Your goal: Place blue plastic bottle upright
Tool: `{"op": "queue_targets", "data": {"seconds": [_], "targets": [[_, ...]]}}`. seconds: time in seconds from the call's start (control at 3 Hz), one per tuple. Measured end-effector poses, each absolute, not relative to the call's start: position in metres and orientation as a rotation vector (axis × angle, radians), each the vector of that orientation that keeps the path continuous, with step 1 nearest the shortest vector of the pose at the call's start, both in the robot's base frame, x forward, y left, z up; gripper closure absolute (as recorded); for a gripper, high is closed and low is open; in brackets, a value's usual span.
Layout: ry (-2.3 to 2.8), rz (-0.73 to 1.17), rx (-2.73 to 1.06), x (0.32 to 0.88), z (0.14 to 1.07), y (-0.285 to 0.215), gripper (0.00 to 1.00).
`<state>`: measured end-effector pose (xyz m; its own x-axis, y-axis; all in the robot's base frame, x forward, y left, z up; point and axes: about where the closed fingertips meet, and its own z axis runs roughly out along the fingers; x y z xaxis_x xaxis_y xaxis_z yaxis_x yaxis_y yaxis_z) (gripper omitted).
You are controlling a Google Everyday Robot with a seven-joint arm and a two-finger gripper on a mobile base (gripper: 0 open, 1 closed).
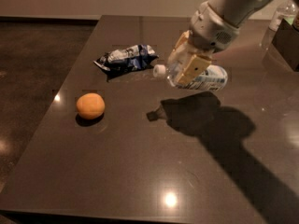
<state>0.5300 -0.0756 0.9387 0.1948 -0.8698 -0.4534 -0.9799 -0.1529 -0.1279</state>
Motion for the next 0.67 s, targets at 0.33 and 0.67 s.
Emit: {"op": "queue_targets", "data": {"seconds": [0.33,0.67], "targets": [[1.699,0.542,-1.929,0.517,0.962,-0.077,1.0],[1.635,0.687,-1.786,0.505,0.978,-0.076,1.0]]}}
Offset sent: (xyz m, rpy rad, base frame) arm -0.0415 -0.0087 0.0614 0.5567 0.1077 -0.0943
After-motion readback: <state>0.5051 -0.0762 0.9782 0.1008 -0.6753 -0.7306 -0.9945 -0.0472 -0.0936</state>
